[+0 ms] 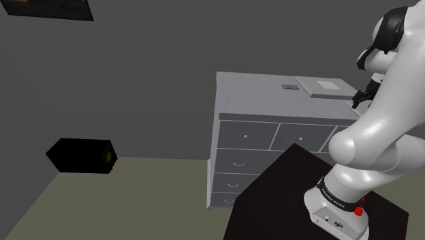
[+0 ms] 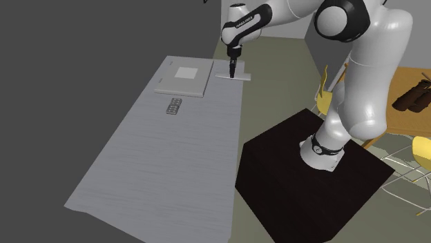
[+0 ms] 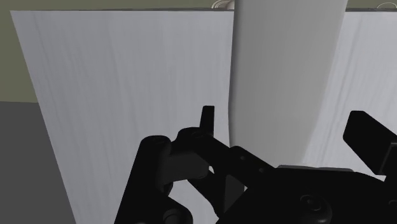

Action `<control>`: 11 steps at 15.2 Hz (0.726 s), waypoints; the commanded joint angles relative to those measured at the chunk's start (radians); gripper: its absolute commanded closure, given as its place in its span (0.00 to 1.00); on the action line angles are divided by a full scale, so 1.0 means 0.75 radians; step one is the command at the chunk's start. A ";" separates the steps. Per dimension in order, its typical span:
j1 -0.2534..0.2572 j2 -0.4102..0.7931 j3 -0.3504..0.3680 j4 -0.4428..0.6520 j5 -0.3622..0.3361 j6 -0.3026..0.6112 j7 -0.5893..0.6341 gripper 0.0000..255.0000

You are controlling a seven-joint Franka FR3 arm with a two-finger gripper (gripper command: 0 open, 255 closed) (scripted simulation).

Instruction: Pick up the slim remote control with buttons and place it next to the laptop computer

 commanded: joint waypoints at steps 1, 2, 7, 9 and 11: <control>0.012 -0.039 -0.015 0.025 -0.034 -0.055 0.021 0.00; 0.020 -0.064 -0.023 0.045 -0.055 -0.094 0.035 0.00; 0.024 -0.082 -0.027 0.061 -0.071 -0.124 0.046 0.00; 0.024 -0.082 -0.027 0.061 -0.071 -0.124 0.046 0.00; 0.024 -0.082 -0.027 0.061 -0.071 -0.124 0.046 0.00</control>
